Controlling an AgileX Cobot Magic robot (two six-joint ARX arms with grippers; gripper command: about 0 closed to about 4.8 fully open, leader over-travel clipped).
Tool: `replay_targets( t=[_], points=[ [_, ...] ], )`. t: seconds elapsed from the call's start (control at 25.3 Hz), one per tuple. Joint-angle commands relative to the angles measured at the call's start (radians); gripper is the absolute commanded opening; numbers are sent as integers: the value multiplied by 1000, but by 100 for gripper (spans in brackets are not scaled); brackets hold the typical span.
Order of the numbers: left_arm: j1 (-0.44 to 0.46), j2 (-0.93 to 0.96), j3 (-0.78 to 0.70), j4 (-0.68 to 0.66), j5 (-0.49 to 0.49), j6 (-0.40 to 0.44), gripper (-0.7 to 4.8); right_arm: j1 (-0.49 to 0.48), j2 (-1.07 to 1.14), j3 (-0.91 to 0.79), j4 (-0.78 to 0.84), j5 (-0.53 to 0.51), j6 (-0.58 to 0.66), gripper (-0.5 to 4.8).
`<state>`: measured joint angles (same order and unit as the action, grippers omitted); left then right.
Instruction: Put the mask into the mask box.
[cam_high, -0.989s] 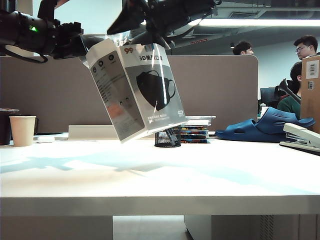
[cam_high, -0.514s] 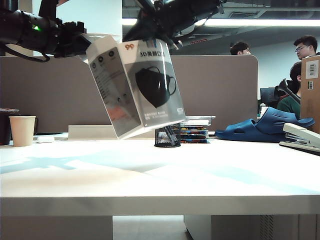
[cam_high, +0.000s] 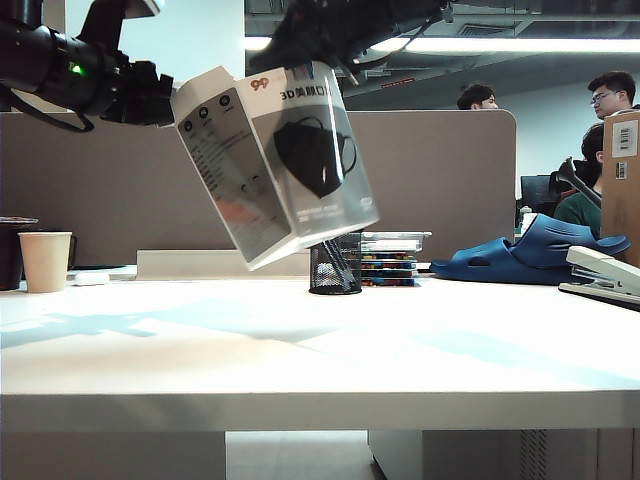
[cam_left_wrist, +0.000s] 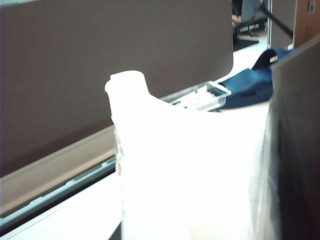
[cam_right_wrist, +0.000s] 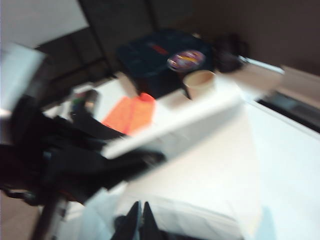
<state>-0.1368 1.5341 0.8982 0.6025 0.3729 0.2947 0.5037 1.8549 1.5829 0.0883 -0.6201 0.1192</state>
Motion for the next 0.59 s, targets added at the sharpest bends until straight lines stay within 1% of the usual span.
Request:
replay_targets(
  t=[0.04,0.08,0.2,0.24,0.28,0.32,0.36,0.44,0.47,0.59],
  points=[
    [23,0,-1,-47,-107,27,-5,-11,-23,5,63,-36,13,-2],
    [23,0,-1,-35,-106,27,-5,-11,-23,5,62,-67,16,-2],
    [23,0,-1,-10,-99,27,-5,-11,-22,5,60,-95,16,4],
    [23,0,-1,-2,-96,27,-5,-11,-22,5,59,-100,16,29],
    [23,0,-1,16,-76,24,-5,-11,-21,5,55,-100,22,145],
    [23,0,-1,25,-67,19,-5,-10,-21,4,53,-100,30,202],
    [23,0,-1,43,-53,19,-5,-10,-21,3,42,-100,45,310],
    [23,0,-1,50,-54,19,-5,-11,-21,3,32,-105,46,355],
    [23,0,-1,50,-53,19,-5,-10,-21,3,29,-124,46,378],
    [23,0,-1,51,-18,19,-5,-10,-21,3,30,-175,47,378]
  ],
)
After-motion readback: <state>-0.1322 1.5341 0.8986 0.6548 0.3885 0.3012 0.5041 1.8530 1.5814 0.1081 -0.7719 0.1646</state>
